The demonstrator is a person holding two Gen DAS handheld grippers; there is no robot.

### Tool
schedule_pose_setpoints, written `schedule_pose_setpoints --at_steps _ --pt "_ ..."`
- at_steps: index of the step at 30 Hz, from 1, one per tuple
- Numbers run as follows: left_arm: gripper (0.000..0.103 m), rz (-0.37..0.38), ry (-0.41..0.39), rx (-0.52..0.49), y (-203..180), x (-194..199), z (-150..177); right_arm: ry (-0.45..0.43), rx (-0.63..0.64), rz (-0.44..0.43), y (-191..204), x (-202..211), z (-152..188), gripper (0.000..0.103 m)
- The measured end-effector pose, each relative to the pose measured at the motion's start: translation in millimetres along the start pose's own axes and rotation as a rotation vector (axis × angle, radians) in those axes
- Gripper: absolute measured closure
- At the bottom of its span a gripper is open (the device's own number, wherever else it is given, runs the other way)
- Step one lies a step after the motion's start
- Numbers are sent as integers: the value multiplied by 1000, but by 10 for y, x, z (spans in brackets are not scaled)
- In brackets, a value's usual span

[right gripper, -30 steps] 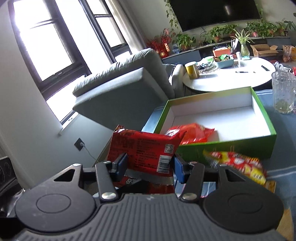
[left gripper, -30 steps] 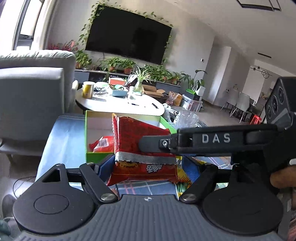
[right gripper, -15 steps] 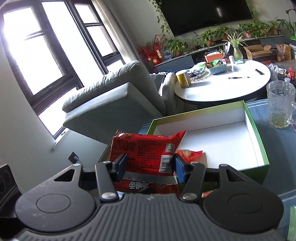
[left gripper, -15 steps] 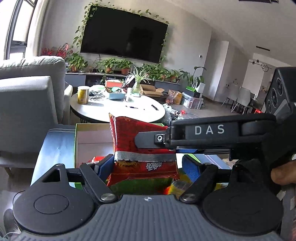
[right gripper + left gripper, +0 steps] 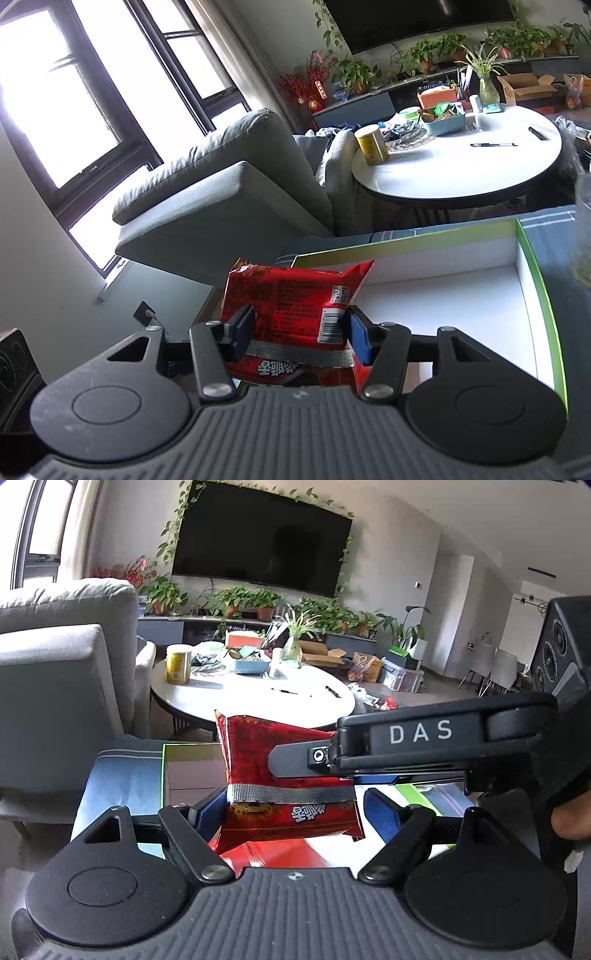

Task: Organize snacks
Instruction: 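Lower the biscuit pack into the green box and open the right gripper, then grasp the yellow crayfish-print snack bag with the right gripper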

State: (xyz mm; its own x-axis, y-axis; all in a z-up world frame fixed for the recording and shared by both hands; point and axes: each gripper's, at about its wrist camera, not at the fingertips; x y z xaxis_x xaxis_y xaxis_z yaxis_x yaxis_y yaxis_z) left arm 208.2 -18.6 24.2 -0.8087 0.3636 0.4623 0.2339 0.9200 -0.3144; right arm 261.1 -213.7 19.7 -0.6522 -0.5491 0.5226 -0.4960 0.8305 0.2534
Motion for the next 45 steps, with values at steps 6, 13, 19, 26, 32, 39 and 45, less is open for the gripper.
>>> schedule_pose_setpoints --at_steps 6,13,19,26,32,39,45 --pt "26 -12 35 27 177 -275 -16 37 -3 13 -112 -293 -35 46" --pt "26 -31 67 64 330 -482 17 102 -47 5 -229 -548 -19 45" --pt "26 -29 74 65 365 -481 20 118 -38 -1 -218 -646 -2 39" --pt "26 -61 4 74 359 -225 40 86 -70 5 -276 -475 -28 38" --pt "26 -26 -31 32 169 64 116 24 -82 29 -323 -93 -36 36" --pt "25 10 5 20 -45 296 293 16 -90 41 -359 375 182 36" --pt "25 53 35 5 -291 415 456 54 -85 75 -395 643 476 36"
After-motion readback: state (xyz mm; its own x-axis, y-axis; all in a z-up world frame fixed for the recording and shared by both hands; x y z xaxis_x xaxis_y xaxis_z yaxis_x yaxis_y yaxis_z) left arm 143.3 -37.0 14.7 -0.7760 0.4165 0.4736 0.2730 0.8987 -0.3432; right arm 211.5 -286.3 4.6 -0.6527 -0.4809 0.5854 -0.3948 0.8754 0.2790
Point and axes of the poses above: each gripper's, at about its wrist camera, not at the fingertips, and x roughly against the way its jaws point, y to its left, z to its underside, and after that the axes turned 8 degrees about x, right-handed
